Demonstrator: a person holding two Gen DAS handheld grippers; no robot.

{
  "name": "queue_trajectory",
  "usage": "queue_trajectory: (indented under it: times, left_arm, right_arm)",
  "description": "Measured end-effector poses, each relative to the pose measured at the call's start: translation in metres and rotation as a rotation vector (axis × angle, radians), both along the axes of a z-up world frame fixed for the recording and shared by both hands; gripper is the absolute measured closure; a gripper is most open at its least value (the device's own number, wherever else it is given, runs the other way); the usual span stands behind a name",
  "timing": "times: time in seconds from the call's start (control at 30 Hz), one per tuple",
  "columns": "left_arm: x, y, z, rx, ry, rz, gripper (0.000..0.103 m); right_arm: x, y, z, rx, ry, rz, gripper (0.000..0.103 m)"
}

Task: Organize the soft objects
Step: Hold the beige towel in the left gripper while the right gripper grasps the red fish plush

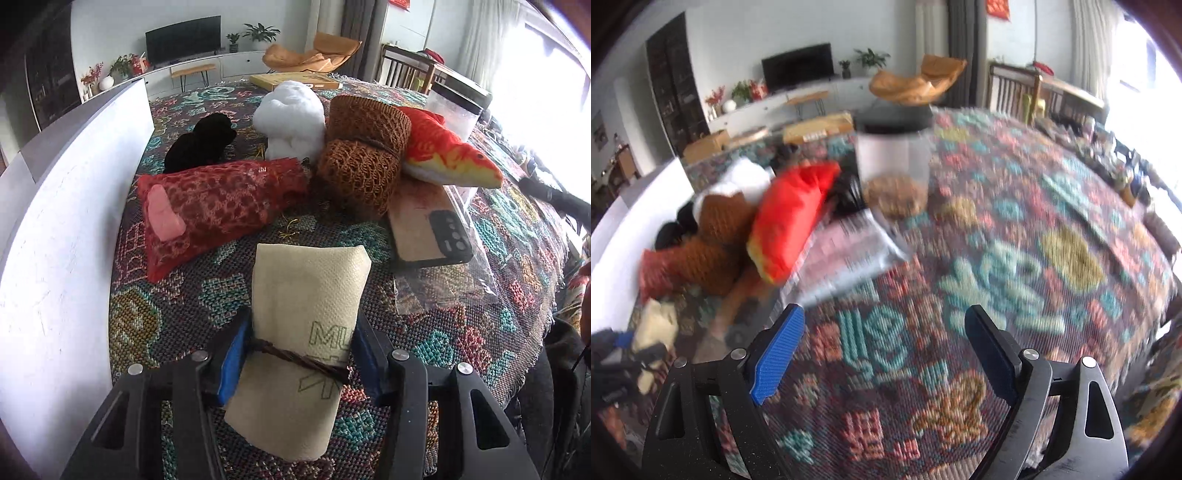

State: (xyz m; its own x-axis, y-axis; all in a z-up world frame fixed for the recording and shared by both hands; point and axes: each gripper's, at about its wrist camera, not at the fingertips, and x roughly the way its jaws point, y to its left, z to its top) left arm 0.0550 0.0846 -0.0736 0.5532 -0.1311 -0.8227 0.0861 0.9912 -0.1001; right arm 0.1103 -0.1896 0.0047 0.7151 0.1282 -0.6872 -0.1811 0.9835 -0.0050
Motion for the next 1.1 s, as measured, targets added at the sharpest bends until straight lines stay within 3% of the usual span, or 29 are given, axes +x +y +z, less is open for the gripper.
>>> queue_trajectory:
  times: [0.1, 0.23, 0.27, 0.3, 0.33, 0.37, 0.4, 0.47, 0.57, 0.7, 0.8, 0.87, 1.0, 1.03, 1.07, 1.1]
  left_arm:
    - [0.001, -0.002, 0.000, 0.007, -0.003, 0.009, 0.051]
    - [-0.001, -0.005, -0.001, 0.008, -0.004, 0.009, 0.050]
    - [-0.002, -0.005, 0.000, 0.001, -0.003, 0.009, 0.050]
    - [-0.001, -0.003, 0.001, -0.006, -0.002, 0.007, 0.050]
    - [-0.002, -0.001, 0.001, -0.012, -0.002, 0.005, 0.050]
    - [-0.004, 0.001, 0.001, -0.017, -0.003, 0.002, 0.049]
    - [-0.006, 0.004, 0.001, -0.020, -0.008, -0.002, 0.046]
    - [-0.006, 0.005, -0.002, -0.020, -0.002, -0.005, 0.040]
    - [-0.003, 0.003, -0.008, -0.023, 0.006, 0.000, 0.033]
    - [-0.004, -0.005, -0.011, 0.001, 0.005, -0.002, 0.032]
    - [0.000, -0.009, -0.011, 0.019, 0.008, -0.010, 0.030]
    - [0.004, -0.011, -0.012, 0.017, 0.015, -0.018, 0.023]
    - [0.005, -0.013, -0.008, 0.017, 0.031, -0.027, 0.023]
    - [0.004, -0.013, -0.006, 0.018, 0.033, -0.031, 0.023]
    - [0.002, -0.012, -0.004, 0.020, 0.036, -0.035, 0.022]
    - [0.001, -0.011, -0.003, 0.023, 0.040, -0.040, 0.021]
  right_arm:
    - [0.042, 0.054, 0.012, -0.153, 0.015, 0.122, 0.013]
    - [0.084, 0.112, -0.024, -0.382, 0.085, 0.212, 0.014]
    - [0.092, 0.118, -0.038, -0.410, 0.137, 0.230, 0.019]
    - [0.096, 0.120, -0.048, -0.404, 0.193, 0.252, 0.049]
    - [0.092, 0.119, -0.051, -0.374, 0.206, 0.254, 0.064]
    - [0.086, 0.117, -0.047, -0.364, 0.183, 0.236, 0.067]
    - [0.078, 0.112, -0.042, -0.337, 0.181, 0.233, 0.076]
    - [0.058, 0.099, -0.024, -0.257, 0.162, 0.223, 0.079]
    - [0.022, 0.062, 0.008, -0.135, 0.104, 0.200, 0.079]
    - [-0.013, -0.002, 0.043, -0.080, 0.012, 0.102, 0.079]
    - [-0.009, -0.051, 0.053, -0.065, -0.025, -0.014, 0.079]
    - [0.015, -0.082, 0.045, -0.043, -0.009, -0.082, 0.079]
    - [0.083, -0.132, 0.006, 0.050, 0.034, -0.159, 0.076]
    - [0.099, -0.142, -0.007, 0.079, 0.064, -0.167, 0.072]
    - [0.116, -0.151, -0.023, 0.108, 0.119, -0.185, 0.059]
    - [0.128, -0.162, -0.035, 0.137, 0.176, -0.214, 0.054]
